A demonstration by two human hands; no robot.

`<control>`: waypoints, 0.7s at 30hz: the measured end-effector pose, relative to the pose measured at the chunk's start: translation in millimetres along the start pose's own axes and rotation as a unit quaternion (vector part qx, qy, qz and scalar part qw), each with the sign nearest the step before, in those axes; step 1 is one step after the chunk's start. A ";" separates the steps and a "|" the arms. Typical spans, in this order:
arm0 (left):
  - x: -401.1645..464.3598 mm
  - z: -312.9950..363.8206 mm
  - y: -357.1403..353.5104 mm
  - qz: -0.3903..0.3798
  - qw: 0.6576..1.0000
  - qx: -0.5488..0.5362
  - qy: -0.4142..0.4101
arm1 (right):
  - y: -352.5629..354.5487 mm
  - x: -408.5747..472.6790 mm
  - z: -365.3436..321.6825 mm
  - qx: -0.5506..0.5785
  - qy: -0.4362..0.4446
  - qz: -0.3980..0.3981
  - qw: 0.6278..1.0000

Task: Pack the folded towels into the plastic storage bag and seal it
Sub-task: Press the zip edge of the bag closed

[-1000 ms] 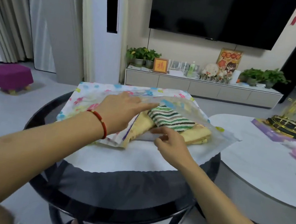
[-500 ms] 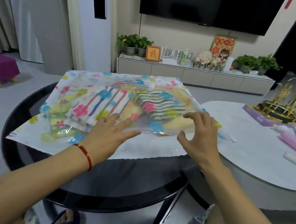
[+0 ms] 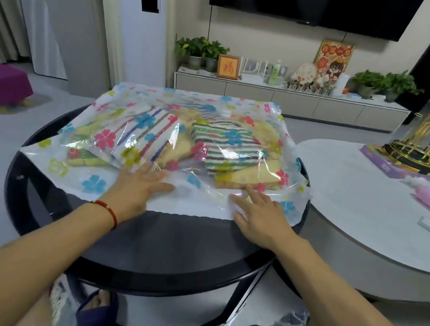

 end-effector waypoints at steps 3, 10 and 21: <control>-15.0 22.7 5.8 0.067 0.997 -0.044 -0.014 | 26.5 -6.5 3.8 0.094 -0.004 0.080 0.992; -23.6 82.7 53.1 0.276 0.955 -0.109 -0.011 | 94.3 -33.0 76.0 0.176 -0.144 0.303 0.925; 41.3 267.8 61.6 0.247 0.947 -0.083 -0.187 | 40.2 -59.4 191.4 0.447 -0.390 0.190 0.782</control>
Point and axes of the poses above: each hand's wrist, its own x-axis towards the middle knuckle, its own y-axis out of the back of the hand, z = x × y, the point moved 7 cm from there along x, towards the middle knuckle, and after that the axes turned 8 degrees about z, right-handed, at the moved point
